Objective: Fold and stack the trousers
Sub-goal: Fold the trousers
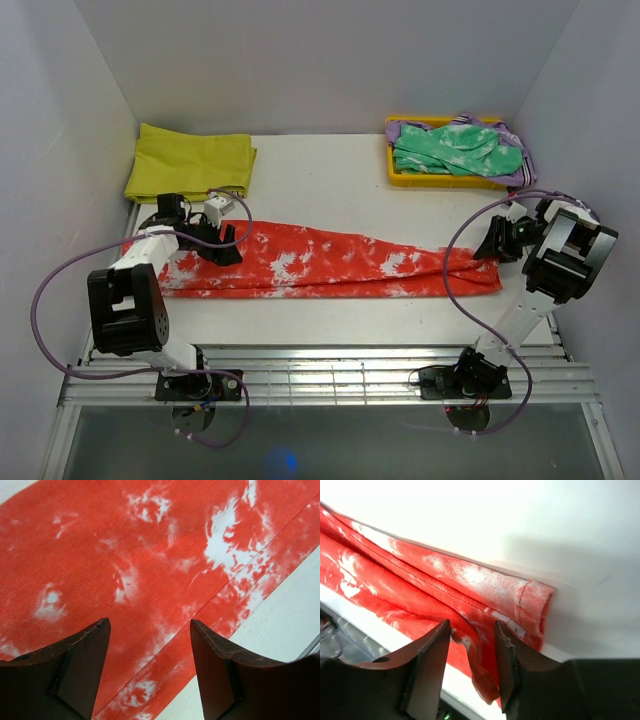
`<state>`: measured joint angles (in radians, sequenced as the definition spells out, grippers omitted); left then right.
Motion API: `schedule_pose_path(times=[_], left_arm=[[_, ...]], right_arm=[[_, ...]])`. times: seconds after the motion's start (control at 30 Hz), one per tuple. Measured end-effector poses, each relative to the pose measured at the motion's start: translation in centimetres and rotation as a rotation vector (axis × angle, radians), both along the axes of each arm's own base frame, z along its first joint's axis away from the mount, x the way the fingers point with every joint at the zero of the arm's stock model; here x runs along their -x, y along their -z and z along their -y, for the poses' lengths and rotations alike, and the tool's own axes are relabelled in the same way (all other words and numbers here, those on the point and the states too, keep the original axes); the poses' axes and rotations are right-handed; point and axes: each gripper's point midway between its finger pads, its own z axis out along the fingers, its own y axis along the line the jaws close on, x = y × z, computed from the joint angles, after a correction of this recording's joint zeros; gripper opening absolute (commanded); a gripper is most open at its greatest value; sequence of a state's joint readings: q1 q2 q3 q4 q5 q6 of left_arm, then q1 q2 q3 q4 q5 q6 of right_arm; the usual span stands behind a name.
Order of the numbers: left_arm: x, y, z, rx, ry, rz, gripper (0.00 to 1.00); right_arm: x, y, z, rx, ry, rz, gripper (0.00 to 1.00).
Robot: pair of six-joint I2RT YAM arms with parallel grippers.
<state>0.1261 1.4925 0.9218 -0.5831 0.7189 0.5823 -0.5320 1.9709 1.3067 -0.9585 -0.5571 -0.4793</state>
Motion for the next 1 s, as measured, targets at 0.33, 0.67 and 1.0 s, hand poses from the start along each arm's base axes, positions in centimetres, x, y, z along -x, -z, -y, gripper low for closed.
schedule_pose_path(times=[0.33,0.67,1.0], left_arm=[[-0.7,1.2,0.2,0.029,-0.038,-0.042,0.75],[0.4,0.3,0.9,0.007,0.067,-0.045,0.83],[3.3,-0.3,8.8,-0.077,0.412,0.056,0.81]], right_arm=[[-5.9,-4.0,1.6,0.012,-0.096,0.245,0.8],[-5.5,-7.2,3.8,0.208,-0.486,0.403,0.89],[-1.2,-4.3,1.0,0.311,-0.875,0.434,0.6]])
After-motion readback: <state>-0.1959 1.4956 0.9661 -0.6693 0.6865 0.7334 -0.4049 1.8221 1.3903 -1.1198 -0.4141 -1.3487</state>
